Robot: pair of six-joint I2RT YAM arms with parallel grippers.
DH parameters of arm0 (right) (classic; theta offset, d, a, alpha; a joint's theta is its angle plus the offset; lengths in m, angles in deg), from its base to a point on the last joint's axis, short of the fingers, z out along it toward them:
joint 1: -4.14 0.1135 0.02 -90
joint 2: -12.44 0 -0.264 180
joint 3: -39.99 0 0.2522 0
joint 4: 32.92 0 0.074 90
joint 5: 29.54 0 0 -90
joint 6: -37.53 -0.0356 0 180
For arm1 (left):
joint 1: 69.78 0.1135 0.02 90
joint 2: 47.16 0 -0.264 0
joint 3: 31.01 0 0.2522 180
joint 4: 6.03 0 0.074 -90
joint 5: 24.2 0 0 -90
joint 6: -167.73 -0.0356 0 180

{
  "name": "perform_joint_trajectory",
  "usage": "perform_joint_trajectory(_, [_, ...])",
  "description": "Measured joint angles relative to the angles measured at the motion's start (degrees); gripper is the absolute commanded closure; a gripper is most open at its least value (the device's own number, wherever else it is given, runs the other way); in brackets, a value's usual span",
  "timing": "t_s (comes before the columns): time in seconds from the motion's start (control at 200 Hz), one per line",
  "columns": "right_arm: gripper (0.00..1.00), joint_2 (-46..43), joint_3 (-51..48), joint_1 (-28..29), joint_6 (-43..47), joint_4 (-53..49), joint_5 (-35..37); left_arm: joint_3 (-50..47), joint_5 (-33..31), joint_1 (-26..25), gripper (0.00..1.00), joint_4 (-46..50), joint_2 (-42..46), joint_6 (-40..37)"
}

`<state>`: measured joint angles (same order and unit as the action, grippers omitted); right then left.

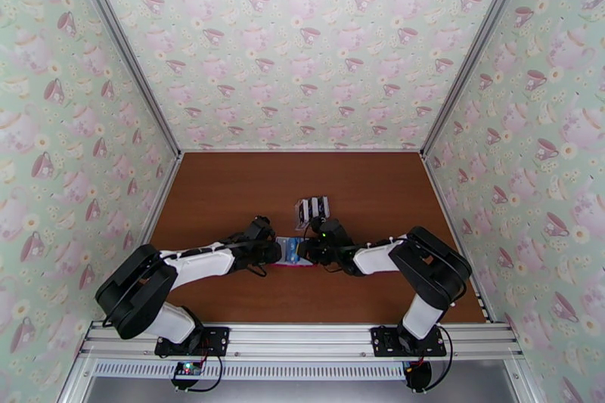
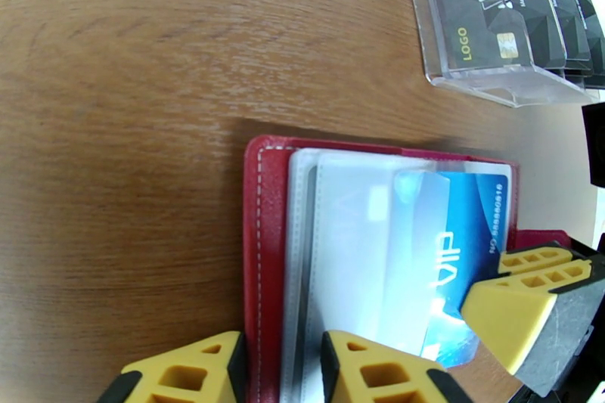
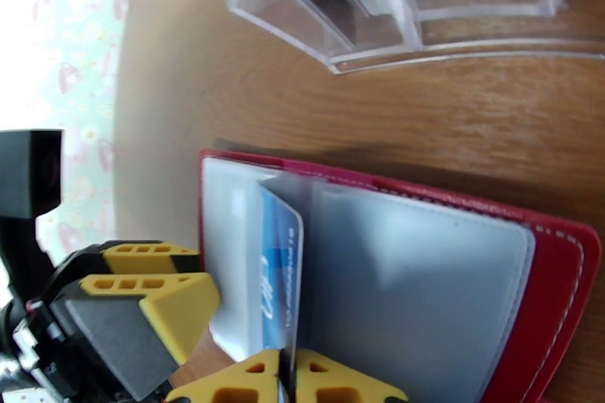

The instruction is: Put the credit cards into the card holder

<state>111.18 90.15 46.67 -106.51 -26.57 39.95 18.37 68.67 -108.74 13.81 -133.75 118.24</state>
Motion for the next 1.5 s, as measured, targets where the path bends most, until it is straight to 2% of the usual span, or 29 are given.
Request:
perform_joint_trajectory(0.381, [0.69,-1.4,7.21,1.57,4.22,-17.09,5.73,0.22,0.04,-0.24,0.69,-0.37,-0.46,-0.2])
perform_joint_trajectory(0.731, [0.69,-0.79,13.0,3.48,7.37,-28.5,10.95,1.51,1.09,-0.24,0.76,-0.15,-1.68,-0.85])
perform_joint_trajectory(1.112, [0.71,1.64,17.94,5.77,9.38,-34.69,14.21,1.99,1.75,-0.24,0.76,-0.2,-2.25,-1.51])
perform_joint_trajectory(1.498, [0.71,1.95,19.74,6.99,9.38,-36.92,14.38,1.99,2.38,0.04,0.78,-0.39,-2.36,-1.53])
